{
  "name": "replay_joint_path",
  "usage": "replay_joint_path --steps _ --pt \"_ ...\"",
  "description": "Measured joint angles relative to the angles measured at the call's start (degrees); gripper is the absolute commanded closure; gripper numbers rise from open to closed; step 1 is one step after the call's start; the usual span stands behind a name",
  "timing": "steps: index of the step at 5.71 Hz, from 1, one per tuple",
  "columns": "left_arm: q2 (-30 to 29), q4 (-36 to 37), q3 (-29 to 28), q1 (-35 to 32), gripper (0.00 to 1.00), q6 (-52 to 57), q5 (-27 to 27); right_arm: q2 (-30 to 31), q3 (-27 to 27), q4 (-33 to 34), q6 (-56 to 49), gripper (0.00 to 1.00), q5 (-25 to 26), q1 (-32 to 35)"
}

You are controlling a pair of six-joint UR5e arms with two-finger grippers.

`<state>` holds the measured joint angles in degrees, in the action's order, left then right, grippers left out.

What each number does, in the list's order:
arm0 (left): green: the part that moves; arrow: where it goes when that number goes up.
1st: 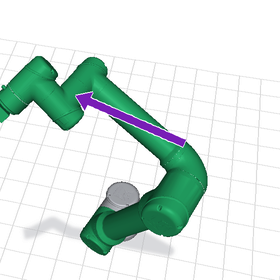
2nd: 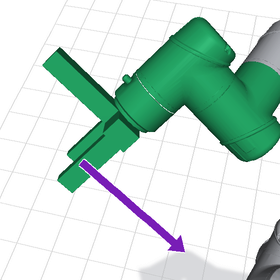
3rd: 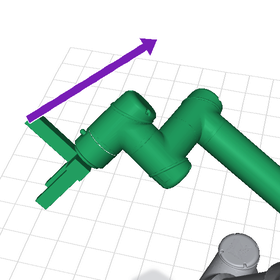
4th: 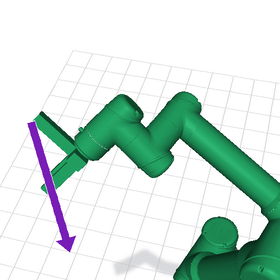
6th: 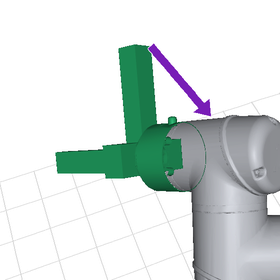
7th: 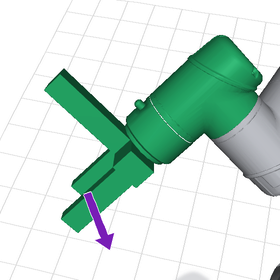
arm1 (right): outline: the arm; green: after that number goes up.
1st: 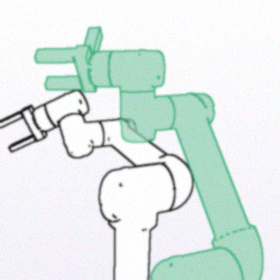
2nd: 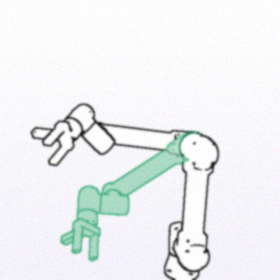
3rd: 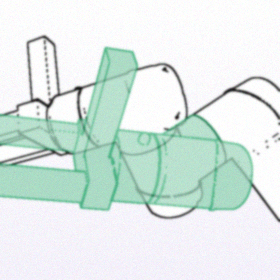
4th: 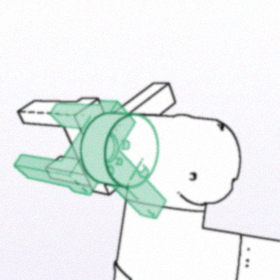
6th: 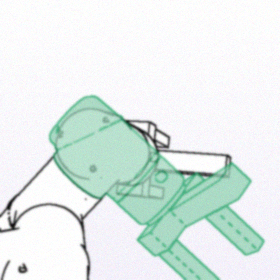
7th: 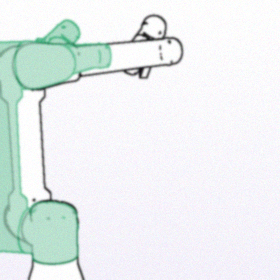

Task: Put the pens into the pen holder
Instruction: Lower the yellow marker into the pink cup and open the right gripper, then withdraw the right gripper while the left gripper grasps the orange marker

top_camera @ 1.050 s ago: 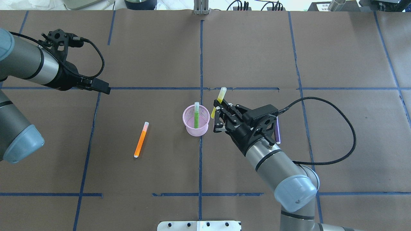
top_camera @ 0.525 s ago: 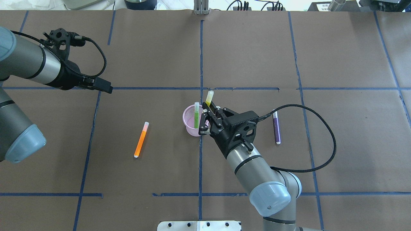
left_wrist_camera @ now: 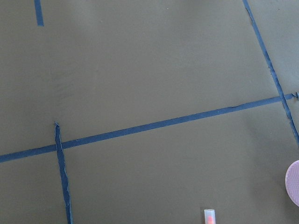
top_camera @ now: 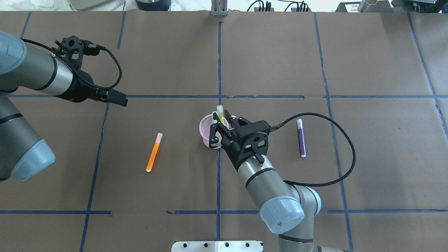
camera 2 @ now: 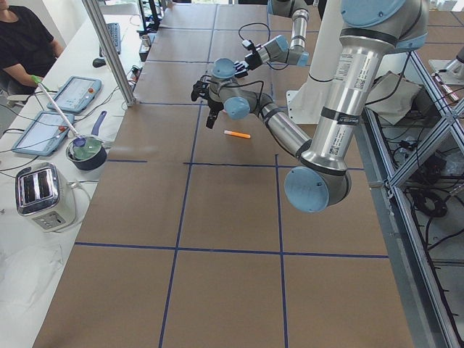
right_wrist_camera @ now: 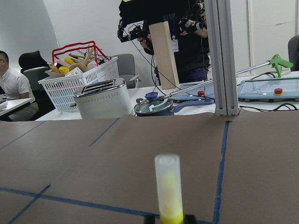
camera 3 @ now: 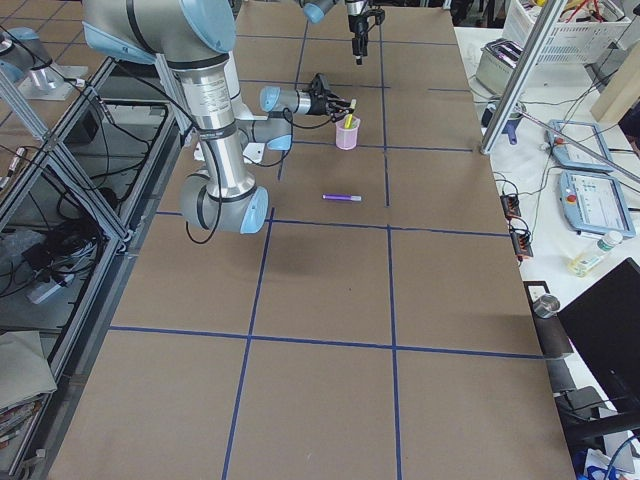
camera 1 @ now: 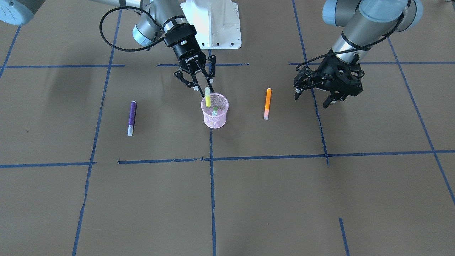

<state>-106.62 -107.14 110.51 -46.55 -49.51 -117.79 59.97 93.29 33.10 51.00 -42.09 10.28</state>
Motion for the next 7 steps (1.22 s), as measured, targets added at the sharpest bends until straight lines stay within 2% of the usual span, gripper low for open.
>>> replay_joint_path --steps 1,2,4,5,7 --pt "-1.2 0.0 -1.3 1.9 0.00 -0.7 0.1 -0.6 0.2 2.1 -0.1 0.06 -0.9 0.2" --pt "-2.9 0.3 -3.2 4.2 0.00 -1.5 0.2 -0.8 1.4 3.2 0.1 0.06 -4.6 1.4" --pt "-6.9 3.3 -9.1 9.4 0.02 -3.0 0.3 0.8 3.6 4.9 1.4 0.06 -14.9 6.9" --pt "-8.3 4.5 -11.9 11.0 0.04 -3.3 0.3 2.4 4.3 6.7 2.8 0.06 -21.7 10.7" --pt "-11.0 7.3 -15.3 12.7 0.16 -4.7 0.1 7.4 9.0 12.0 4.2 0.06 -38.5 19.4"
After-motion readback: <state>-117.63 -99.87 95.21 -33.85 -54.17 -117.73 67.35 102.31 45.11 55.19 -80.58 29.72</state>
